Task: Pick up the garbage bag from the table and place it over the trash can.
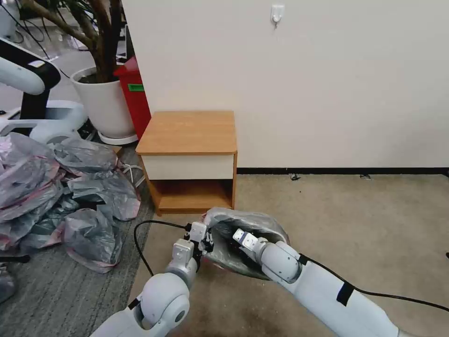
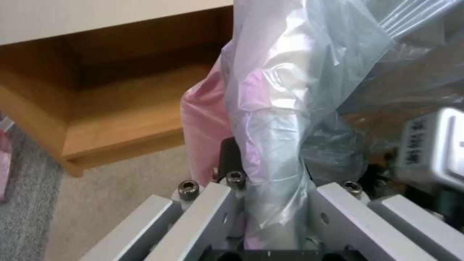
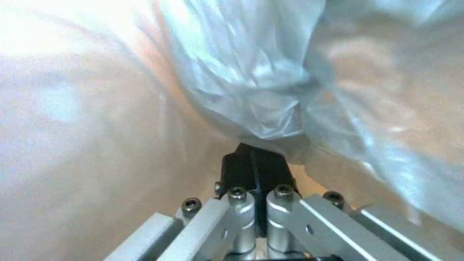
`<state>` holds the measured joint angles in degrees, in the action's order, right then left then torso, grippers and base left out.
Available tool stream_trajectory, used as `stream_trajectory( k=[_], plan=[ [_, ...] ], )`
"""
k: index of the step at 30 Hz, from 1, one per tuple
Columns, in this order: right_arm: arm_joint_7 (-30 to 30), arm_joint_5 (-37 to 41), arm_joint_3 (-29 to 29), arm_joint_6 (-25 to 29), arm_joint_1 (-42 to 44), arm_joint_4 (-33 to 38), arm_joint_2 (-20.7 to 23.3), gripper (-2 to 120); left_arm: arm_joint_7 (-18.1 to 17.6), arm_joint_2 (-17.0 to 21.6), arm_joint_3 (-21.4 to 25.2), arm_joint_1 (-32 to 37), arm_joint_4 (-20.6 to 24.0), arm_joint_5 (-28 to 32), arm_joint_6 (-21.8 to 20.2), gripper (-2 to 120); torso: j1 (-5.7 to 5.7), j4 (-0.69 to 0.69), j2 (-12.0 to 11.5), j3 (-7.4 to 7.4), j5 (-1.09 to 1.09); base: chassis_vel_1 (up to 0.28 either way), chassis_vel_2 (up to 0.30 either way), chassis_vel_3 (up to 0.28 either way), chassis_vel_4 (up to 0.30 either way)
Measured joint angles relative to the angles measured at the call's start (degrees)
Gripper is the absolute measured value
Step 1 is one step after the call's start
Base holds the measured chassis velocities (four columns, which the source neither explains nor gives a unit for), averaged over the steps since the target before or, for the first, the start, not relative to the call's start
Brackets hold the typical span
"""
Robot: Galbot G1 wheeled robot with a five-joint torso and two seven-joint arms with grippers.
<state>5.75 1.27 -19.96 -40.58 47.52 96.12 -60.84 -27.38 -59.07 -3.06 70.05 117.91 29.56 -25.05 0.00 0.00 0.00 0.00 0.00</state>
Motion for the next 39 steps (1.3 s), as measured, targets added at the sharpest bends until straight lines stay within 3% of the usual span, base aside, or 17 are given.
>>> stream_trajectory(
  k=[13,20,23,25,28,29,31,33,39],
  plan=[
    [0.0,0.8,1.5,0.1,2.9,10.2,5.1,0,-3.0,-0.1,0.9,-0.5,-2.0,4.1,0.0,1,0.00,0.00,0.0,0.00,0.01,0.000,0.000,0.000,0.000],
    [0.4,4.8,10.1,2.6,10.4,23.6,13.9,0,-6.8,0.0,2.4,-1.1,-2.1,13.2,-0.5,1,0.00,0.01,0.0,0.00,0.00,0.000,0.000,0.000,0.000],
    [0.1,5.1,18.3,8.0,17.4,29.3,18.2,0,-9.9,0.1,2.9,-1.4,-2.1,20.2,-1.4,1,0.00,-0.02,0.0,0.00,0.00,0.000,0.000,0.000,0.000],
    [-0.2,5.1,21.0,9.8,19.2,30.3,18.8,0,-11.1,0.1,3.2,-1.5,-1.9,22.6,-1.8,1,0.00,-0.02,0.0,0.00,0.00,0.000,0.000,0.000,0.000],
    [-3.9,7.8,28.8,19.3,23.6,32.2,18.9,0,-14.7,0.1,4.3,-1.6,-1.1,30.4,-3.4,1,0.00,0.00,0.0,0.00,-0.02,0.000,0.000,0.000,0.000],
    [-3.9,7.8,28.8,19.3,23.6,32.2,18.9,0,-14.7,0.1,4.3,-1.6,-1.1,30.4,-3.4,1,0.00,0.00,0.0,0.00,-0.02,0.000,0.000,0.000,0.000],
    [-8.2,12.0,33.2,29.4,26.3,32.3,16.3,0,-17.2,0.1,5.1,-1.6,-0.8,36.4,-4.7,1,0.00,0.01,0.0,0.00,0.02,0.000,0.000,0.000,0.000],
    [-9.5,13.5,36.7,35.5,29.1,32.2,13.0,0,-18.8,0.2,6.0,-1.6,-0.7,41.8,-6.0,1,0.00,0.01,0.0,0.00,0.00,0.000,0.000,0.000,0.000],
    [-10.2,13.8,42.3,43.9,35.4,32.4,6.9,17,-20.2,0.3,6.5,-2.2,-1.6,47.6,-7.7,1,0.00,-0.01,0.0,0.00,0.00,0.000,0.000,0.000,0.000]
  ],
)
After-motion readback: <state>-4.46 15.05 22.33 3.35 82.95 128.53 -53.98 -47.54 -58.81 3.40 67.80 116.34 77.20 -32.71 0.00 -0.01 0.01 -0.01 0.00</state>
